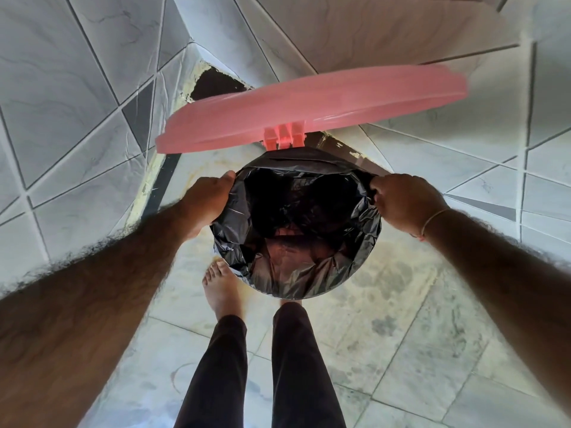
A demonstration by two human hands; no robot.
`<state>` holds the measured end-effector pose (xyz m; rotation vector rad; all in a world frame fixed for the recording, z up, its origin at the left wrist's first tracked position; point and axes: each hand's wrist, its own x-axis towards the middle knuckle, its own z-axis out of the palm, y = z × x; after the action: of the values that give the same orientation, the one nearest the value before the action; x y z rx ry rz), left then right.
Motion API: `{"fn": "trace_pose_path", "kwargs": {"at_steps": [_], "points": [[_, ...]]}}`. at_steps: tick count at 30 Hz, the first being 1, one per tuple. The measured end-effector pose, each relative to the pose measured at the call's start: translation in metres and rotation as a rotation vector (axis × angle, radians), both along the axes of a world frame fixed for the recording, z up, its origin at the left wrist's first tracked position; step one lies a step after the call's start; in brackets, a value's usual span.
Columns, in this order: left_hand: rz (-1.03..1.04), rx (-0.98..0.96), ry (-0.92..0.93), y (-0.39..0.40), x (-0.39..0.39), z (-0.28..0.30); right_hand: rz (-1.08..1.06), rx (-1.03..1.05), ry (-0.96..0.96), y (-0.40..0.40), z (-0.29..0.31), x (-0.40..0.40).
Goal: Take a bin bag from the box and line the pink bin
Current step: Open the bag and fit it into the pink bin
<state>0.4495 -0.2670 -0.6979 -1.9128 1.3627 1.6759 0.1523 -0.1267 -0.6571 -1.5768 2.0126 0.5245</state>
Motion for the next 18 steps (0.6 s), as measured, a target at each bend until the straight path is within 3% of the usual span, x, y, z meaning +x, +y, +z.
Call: {"fn": "trace_pose_path", "kwargs": {"at_steps": [3, 8, 14, 18], "points": [[0.013, 0.017, 0.014, 0.0, 0.003, 0.002, 0.143, -0.008, 0.006, 0.022, -0.006, -0.006], [0.084, 0.037, 0.032, 0.002, 0.006, -0.001, -0.012, -0.091, -0.178, 0.047, -0.037, -0.01], [0.076, -0.036, 0.047, 0.012, 0.015, -0.007, -0.616, -0.163, -0.256, 0.048, -0.059, 0.005], [0.11, -0.058, 0.065, 0.029, 0.043, -0.015, -1.055, -0.265, -0.41, 0.071, -0.046, 0.02]]}}
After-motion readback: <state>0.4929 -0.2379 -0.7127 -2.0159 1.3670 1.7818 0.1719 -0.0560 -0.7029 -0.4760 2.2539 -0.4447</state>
